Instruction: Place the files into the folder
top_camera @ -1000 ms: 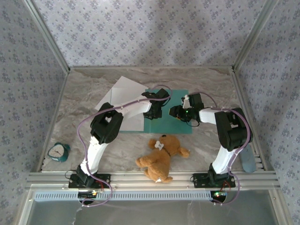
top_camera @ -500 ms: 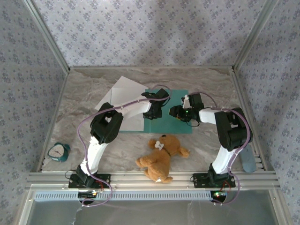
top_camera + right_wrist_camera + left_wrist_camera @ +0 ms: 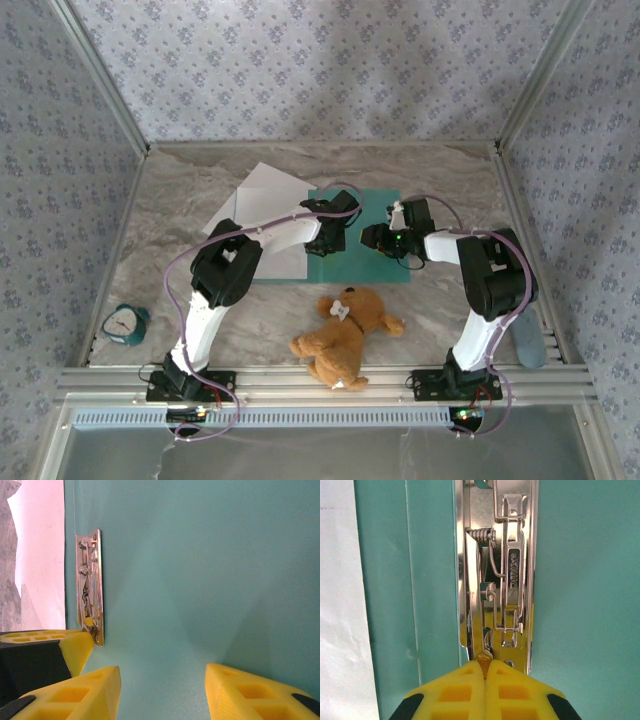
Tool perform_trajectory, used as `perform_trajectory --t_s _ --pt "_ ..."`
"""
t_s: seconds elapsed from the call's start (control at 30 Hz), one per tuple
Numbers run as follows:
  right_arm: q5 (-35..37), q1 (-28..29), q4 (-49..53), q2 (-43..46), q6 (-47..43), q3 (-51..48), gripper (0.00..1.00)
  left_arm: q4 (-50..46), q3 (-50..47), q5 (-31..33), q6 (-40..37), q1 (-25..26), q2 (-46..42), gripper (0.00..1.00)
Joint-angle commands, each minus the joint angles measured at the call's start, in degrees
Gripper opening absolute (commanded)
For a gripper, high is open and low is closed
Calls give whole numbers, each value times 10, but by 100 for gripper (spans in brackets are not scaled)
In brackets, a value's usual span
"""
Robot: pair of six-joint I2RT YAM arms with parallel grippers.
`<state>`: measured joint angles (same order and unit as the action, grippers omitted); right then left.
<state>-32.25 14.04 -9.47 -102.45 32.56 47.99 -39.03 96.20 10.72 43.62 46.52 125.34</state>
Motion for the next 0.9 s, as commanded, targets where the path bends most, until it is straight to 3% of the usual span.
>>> perform_trajectory --t_s 0.0,0.23,0.43,0.6,0.87 --pt "-7 20 10 -28 5 -8 49 33 3 -77 3 19 14 2" --pt "-6 19 12 -26 1 -13 49 12 24 -57 -9 19 -10 1" --pt "-8 14 15 -21 -3 -17 49 -92 82 22 -19 18 -9 2" --pt "-11 8 13 -22 -3 -20 49 -97 91 25 -25 8 -21 3" --pt "-12 7 27 -22 -15 -16 50 -129 125 51 -41 -10 -39 16"
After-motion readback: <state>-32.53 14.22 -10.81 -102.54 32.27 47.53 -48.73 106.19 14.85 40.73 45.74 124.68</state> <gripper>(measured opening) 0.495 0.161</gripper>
